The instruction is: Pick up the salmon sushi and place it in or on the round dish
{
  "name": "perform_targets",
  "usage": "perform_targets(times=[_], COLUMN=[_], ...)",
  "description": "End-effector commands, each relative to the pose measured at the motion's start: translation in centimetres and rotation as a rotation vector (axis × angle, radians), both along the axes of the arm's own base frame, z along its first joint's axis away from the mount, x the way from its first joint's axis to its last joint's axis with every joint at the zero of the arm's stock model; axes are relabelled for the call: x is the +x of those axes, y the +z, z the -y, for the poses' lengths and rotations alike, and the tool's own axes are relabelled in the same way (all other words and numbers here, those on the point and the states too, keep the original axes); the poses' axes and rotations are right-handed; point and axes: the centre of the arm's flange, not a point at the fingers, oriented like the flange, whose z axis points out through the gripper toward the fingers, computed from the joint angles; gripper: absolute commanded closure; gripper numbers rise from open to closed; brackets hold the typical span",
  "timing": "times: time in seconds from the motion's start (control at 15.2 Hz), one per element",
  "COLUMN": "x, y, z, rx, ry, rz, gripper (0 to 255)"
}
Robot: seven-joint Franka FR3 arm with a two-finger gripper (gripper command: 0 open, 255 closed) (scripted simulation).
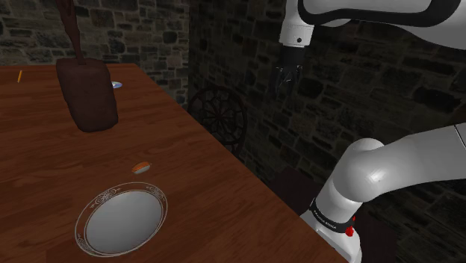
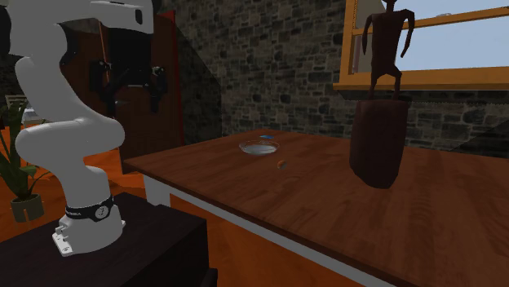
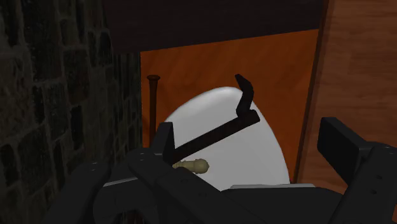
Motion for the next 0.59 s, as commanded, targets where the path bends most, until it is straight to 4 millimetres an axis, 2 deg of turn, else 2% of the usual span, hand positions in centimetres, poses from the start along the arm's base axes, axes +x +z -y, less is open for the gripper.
perform_targets(times=[0.0, 0.53], x=[0.0, 5.1], y=[0.0, -3.9], z=[0.0, -8.5], rx=[0.0, 0.017], ry=[0.0, 0.005], rz=[0.0, -0.038], gripper=[0, 0])
